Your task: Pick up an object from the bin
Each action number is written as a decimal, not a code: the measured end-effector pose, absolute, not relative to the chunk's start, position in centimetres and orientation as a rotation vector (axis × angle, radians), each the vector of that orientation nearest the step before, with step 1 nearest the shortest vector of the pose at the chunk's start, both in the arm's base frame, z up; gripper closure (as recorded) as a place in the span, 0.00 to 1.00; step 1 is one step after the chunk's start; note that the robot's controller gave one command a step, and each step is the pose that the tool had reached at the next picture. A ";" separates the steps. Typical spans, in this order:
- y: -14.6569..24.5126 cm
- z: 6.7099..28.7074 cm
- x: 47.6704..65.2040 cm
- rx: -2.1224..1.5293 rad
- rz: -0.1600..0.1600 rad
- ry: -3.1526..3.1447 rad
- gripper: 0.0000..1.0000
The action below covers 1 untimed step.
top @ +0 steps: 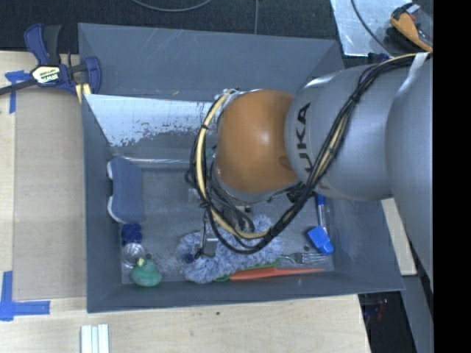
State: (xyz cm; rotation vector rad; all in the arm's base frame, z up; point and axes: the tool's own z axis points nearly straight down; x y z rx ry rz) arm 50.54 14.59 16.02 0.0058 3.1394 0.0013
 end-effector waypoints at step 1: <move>14.6 16.0 50.5 0.006 0.001 3.139 0.00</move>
Offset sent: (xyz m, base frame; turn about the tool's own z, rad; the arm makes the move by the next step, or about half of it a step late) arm -0.0200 -0.0362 -0.0165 0.0959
